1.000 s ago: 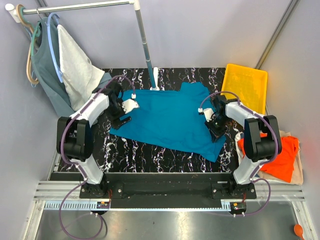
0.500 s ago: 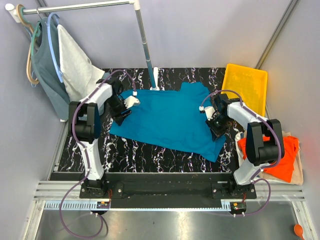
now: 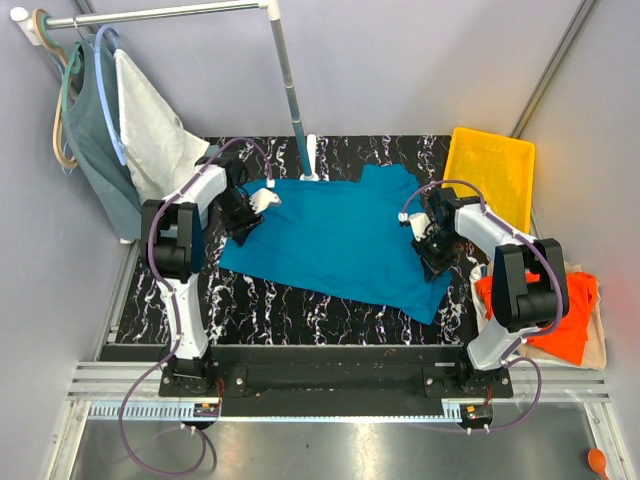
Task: Fold and stack the t-shirts
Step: Fold the tshirt
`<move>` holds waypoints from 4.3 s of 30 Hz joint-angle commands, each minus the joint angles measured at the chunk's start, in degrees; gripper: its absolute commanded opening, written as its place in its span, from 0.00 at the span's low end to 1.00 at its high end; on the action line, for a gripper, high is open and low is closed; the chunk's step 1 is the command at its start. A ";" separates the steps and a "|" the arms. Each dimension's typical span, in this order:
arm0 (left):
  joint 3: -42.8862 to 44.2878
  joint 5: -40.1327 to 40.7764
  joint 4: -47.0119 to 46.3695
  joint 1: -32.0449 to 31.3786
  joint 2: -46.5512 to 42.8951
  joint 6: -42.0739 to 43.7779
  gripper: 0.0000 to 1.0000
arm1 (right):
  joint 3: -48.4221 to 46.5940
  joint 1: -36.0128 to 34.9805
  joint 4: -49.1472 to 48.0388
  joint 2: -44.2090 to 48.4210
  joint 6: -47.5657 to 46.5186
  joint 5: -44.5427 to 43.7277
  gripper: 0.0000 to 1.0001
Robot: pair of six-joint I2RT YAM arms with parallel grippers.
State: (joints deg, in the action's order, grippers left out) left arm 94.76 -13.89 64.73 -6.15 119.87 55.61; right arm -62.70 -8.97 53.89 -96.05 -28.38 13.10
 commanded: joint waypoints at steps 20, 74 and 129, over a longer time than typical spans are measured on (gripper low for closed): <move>0.69 1.76 -1.89 0.44 2.38 -1.21 0.21 | 0.21 0.27 0.60 2.71 0.61 1.40 0.00; -1.16 3.43 -4.35 0.26 1.68 -2.97 0.27 | 2.32 0.27 -0.01 2.45 0.87 2.45 0.00; -4.14 5.10 -4.44 -1.23 -8.86 -4.90 0.00 | 3.46 0.27 -0.45 2.45 1.40 3.60 0.00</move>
State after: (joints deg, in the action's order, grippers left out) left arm 90.56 -9.37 60.31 -7.11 116.99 51.16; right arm -59.16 -8.95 53.63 -95.22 -27.53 16.03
